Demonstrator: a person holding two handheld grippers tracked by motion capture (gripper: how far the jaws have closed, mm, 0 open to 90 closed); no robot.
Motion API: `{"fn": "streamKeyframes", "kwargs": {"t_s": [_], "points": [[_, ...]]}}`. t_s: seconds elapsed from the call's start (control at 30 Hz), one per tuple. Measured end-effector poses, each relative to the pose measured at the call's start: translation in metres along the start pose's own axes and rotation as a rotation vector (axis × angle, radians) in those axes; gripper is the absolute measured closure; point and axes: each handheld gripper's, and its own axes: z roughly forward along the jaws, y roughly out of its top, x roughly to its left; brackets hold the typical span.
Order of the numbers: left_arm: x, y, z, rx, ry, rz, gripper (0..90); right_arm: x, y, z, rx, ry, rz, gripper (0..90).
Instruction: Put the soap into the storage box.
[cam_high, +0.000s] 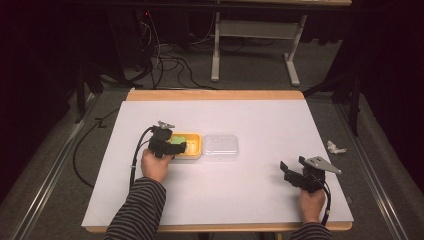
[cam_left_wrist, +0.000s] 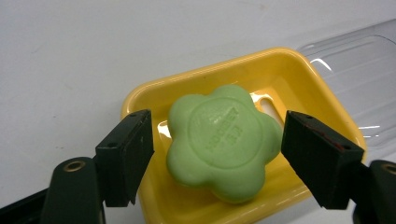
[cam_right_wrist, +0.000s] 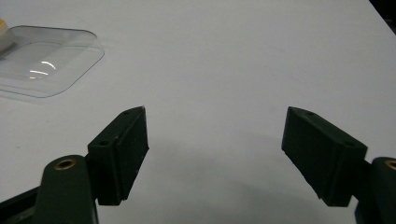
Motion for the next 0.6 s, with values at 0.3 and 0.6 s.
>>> {"fn": "streamKeyframes", "kwargs": {"t_s": [0.3,0.6], "points": [[-0.001,0.007,-0.018,-0.03,-0.045,0.0,25.3,0.001,0.0,0.0,0.003,-0.003,-0.002,23.2],[-0.003,0.011,-0.035,-0.048,-0.09,-0.004,25.2,0.001,0.0,0.001,0.01,-0.003,-0.007,23.2]]}}
